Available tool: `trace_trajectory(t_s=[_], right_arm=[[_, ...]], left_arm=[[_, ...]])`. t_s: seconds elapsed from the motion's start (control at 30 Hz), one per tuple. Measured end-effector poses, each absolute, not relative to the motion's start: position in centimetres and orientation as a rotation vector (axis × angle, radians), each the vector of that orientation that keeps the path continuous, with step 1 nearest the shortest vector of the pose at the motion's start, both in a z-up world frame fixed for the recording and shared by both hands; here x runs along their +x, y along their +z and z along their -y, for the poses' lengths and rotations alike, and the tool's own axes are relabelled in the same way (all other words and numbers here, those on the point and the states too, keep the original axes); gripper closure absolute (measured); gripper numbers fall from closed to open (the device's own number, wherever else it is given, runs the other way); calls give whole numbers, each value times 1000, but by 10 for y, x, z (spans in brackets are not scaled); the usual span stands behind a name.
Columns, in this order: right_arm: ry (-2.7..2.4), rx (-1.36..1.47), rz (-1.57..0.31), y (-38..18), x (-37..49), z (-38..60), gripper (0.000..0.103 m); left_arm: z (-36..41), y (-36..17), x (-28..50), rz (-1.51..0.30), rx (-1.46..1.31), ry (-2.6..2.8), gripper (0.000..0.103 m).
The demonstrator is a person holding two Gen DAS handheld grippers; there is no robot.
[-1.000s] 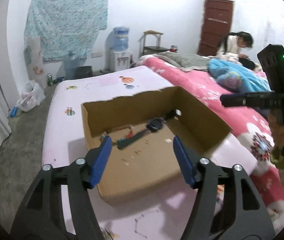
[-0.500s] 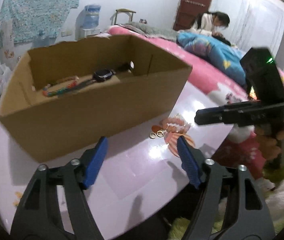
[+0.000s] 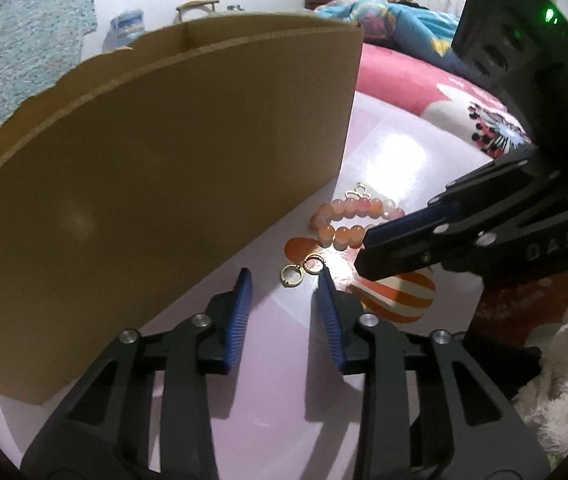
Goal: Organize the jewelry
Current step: 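Move both grippers down to the small gold ring by the pink bead bracelet, then close the left gripper on the small gold ring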
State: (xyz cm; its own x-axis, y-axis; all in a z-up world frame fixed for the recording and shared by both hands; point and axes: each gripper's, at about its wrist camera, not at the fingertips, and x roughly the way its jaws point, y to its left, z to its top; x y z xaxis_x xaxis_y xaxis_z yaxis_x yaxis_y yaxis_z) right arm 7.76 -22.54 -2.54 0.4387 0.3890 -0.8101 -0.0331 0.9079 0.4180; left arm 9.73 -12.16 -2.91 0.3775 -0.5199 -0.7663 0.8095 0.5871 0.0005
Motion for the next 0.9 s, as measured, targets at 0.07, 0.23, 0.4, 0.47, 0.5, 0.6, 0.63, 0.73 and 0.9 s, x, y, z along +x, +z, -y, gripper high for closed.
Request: trace_trajectory(t_s=[0.07, 0.23, 0.4, 0.47, 0.5, 0.6, 0.63, 0.73, 0.9], right_arm=[[271, 385, -1089, -26, 78, 228, 85], [277, 422, -1087, -31, 79, 241, 85], [274, 438, -1083, -34, 78, 255, 85], [272, 438, -1082, -35, 78, 257, 85], [272, 438, -1082, -35, 78, 257, 85], [266, 437, -1080, -36, 77, 259, 85], [261, 432, -1079, -35, 77, 260, 85], [246, 406, -1078, -34, 74, 257, 85], [251, 353, -1059, -29, 72, 251, 84]], left_arm=[[123, -29, 98, -794, 424, -897, 73], [127, -30, 99, -782, 446, -923, 80], [130, -29, 98, -765, 475, -946, 88], [132, -29, 98, -766, 477, -948, 88], [133, -29, 97, -768, 477, -947, 88], [133, -29, 96, -764, 479, -950, 93], [132, -29, 95, -759, 483, -947, 93], [130, -30, 91, -747, 480, -936, 93], [115, -29, 90, -763, 442, -891, 93]])
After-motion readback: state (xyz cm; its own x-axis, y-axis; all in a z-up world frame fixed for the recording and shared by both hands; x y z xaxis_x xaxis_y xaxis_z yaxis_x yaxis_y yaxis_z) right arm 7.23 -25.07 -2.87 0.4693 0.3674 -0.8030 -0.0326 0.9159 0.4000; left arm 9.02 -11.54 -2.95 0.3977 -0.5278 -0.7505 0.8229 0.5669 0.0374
